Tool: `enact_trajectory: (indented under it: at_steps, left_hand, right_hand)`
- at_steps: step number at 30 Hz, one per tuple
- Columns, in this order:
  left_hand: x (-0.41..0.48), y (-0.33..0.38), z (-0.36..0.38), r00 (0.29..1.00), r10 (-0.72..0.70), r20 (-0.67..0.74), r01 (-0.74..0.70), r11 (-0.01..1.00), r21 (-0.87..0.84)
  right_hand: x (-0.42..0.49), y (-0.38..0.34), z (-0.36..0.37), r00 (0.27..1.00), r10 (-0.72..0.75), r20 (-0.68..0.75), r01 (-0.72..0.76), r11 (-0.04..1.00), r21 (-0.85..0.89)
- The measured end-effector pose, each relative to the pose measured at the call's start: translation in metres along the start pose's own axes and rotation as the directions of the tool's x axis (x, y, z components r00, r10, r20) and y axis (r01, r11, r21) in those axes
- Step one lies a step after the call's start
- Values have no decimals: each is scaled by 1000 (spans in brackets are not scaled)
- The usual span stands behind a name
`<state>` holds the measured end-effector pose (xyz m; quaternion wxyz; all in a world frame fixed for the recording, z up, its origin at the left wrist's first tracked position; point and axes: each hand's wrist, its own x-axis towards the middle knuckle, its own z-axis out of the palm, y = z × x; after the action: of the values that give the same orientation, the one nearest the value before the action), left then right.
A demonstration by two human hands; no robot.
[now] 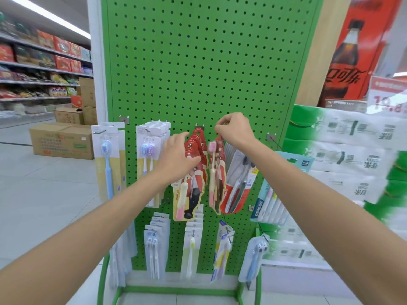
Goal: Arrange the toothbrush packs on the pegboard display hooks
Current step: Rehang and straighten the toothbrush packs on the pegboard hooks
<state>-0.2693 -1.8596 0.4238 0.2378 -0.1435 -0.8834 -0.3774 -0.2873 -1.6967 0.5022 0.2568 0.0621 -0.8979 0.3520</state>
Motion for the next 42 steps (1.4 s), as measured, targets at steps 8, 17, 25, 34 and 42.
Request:
enact_trajectory:
  at_steps: [8,17,25,34,42]
  left_hand:
    - [-39,18,2,967,150,-208,-164,985,-51]
    - [-84,-6,39,996,-44,73,64,952,-300]
    - [-122,-59,72,956,-130,263,246,842,-479]
    - [-148,-88,87,917,-190,351,356,788,-502]
    - [-155,-90,77,917,-313,246,396,651,-648]
  right_hand:
    - [-60,6,-10,994,-75,-84,79,996,45]
    - [-122,25,6,998,-24,-54,36,973,229]
    - [-155,75,73,999,4,-53,16,929,369]
    - [-178,110,104,993,114,30,-116,892,437]
    - [-209,131,125,842,219,494,-413,851,325]
